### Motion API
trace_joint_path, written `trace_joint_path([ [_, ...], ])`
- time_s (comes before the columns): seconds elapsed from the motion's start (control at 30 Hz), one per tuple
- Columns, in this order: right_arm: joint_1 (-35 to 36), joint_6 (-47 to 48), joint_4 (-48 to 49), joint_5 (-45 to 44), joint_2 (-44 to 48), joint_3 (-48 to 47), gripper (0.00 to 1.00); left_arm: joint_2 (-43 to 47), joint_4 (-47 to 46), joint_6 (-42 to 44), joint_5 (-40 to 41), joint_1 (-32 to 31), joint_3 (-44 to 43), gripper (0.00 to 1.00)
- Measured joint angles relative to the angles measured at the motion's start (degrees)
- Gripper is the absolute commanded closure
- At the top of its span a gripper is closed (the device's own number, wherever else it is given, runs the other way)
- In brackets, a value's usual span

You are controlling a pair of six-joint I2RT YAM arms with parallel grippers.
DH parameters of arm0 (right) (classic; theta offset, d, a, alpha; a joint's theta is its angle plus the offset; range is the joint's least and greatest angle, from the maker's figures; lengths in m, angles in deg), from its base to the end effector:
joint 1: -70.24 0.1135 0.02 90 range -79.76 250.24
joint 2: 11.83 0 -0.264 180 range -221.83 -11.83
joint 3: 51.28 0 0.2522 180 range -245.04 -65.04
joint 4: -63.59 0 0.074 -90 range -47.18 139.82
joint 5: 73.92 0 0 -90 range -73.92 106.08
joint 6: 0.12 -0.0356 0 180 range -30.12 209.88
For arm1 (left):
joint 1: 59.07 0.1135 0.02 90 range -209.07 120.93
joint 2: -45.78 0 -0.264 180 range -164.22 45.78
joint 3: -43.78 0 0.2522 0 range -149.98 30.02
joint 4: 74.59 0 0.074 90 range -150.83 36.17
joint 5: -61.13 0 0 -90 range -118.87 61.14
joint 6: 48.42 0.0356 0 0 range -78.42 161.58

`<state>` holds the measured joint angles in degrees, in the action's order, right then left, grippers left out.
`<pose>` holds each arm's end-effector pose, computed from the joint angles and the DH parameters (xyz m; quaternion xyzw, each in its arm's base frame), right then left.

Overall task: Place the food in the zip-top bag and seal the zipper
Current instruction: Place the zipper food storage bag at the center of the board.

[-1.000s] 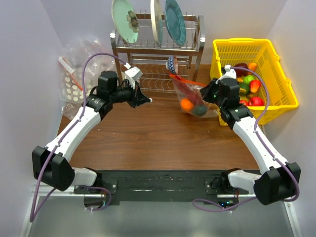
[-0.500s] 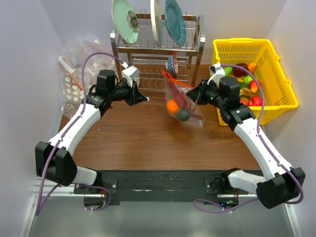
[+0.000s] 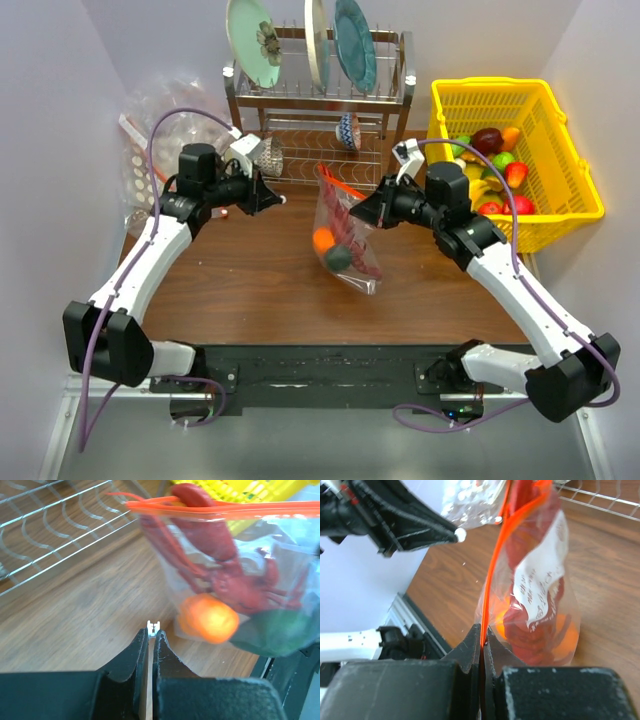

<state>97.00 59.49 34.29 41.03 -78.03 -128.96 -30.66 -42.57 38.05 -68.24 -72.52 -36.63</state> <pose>0.2270 0.1313 0.3727 -0.1022 0.7926 0.4284 0.4216 0.2858 -0.0916 0.3399 0.2425 0.7893 -0.3572 0.4366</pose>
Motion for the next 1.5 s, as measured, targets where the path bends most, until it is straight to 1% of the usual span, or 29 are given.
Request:
trace_joint_path([
  [0.2, 0.57, 0.42, 0.66, 1.05, -1.55, 0.15, 1.0, -0.83, 0.37, 0.2, 1.33, 2.45, 1.29, 0.96],
  [0.37, 0.57, 1.11, 1.84, 2.23, -10.8, -4.55, 1.0, -2.6, -1.27, -0.17, 2.29, 3.02, 1.86, 0.95],
  [0.57, 0.57, 3.06, 2.82, -0.76, -19.08, -8.74, 1.0, -5.49, -3.91, -0.35, 2.78, 3.39, 1.84, 0.94],
  [0.7, 0.57, 6.6, 1.36, -5.66, -23.26, -13.75, 1.0, -9.03, -4.92, -0.57, 2.82, 3.63, 1.57, 0.94],
  [0.9, 0.31, 13.18, -1.95, -17.79, -25.35, -16.79, 1.0, -13.7, -8.35, -3.5, 2.71, 3.72, 1.25, 0.94],
  [0.97, 0.0, 14.71, -2.47, -20.87, -25.9, -16.92, 1.0, -14.82, -10.56, -5.25, 2.36, 3.72, 1.25, 0.94],
  [1.1, -1.51, 16.63, -3.28, -24.98, -27.28, -16.98, 0.99, -15.82, -17.97, -10.08, 2.01, 3.67, 2.4, 0.92],
  [1.2, -3.02, 16.9, -3.56, -25.92, -28.98, -17.59, 0.96, -16.61, -22.49, -12.83, 1.86, 3.63, 2.71, 0.92],
  [1.33, -3.69, 16.57, -3.39, -25.92, -32.11, -20.44, 0.95, -18.88, -26.84, -15.45, 1.9, 3.56, 2.73, 0.91],
  [1.47, -3.39, 16.31, -3.41, -25.51, -32.92, -21.97, 0.84, -20.31, -28.22, -16.79, 2.21, 3.34, 2.8, 0.91],
  [1.5, -3.34, 16.2, -3.41, -25.46, -32.92, -22.21, 0.8, -20.39, -28.39, -16.94, 2.25, 3.23, 2.82, 0.91],
])
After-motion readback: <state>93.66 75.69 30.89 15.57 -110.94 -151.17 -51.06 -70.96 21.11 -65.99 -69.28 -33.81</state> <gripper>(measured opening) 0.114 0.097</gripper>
